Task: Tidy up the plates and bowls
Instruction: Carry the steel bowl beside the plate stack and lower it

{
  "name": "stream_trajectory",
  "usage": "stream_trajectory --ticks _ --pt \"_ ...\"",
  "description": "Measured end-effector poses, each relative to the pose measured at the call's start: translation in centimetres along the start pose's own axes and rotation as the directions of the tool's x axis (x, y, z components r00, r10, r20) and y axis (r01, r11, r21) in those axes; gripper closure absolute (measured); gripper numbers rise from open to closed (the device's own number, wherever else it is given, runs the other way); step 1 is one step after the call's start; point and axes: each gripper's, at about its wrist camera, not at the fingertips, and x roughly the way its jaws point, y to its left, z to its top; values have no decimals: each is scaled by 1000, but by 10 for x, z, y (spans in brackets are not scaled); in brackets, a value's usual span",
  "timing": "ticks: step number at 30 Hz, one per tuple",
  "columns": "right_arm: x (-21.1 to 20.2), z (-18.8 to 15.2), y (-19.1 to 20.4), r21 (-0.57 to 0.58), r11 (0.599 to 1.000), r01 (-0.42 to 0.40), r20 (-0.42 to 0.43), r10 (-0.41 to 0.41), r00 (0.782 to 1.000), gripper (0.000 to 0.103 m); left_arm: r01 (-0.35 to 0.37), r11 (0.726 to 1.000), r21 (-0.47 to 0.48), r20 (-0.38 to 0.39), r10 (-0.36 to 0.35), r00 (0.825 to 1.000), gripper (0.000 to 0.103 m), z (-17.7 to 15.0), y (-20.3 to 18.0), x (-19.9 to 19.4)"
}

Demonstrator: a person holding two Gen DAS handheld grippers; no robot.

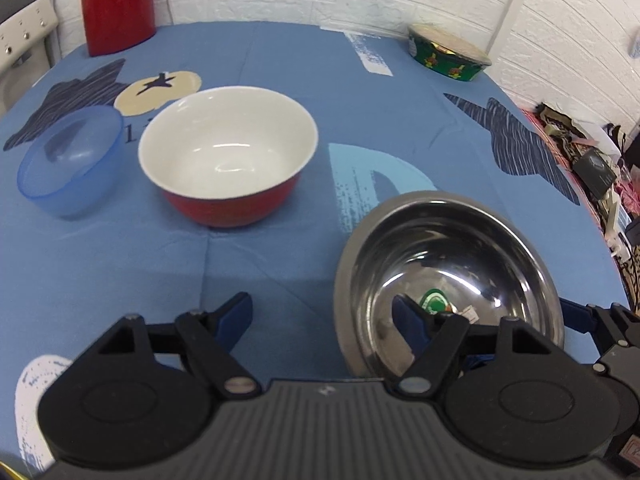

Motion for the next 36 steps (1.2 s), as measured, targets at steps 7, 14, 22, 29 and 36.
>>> stream_trajectory --ticks 7,14,22,29,36 --pt "-27 -18 36 -57 993 -107 26 109 994 23 53 994 99 -39 -50 998 81 -13 -7 -13" --pt "-63 -47 52 -27 990 -141 3 141 990 21 131 983 129 -73 -122 990 81 -49 8 -53" --pt "-107 -90 78 -62 989 -134 23 136 990 20 164 970 181 -70 -153 986 81 -105 21 -104" --pt "-127 -124 86 -39 994 -101 31 102 994 20 204 959 198 -80 -191 978 81 -142 25 -120" --pt "-124 -134 77 17 996 -87 21 87 996 20 205 953 224 -71 -194 979 81 -153 11 -115"
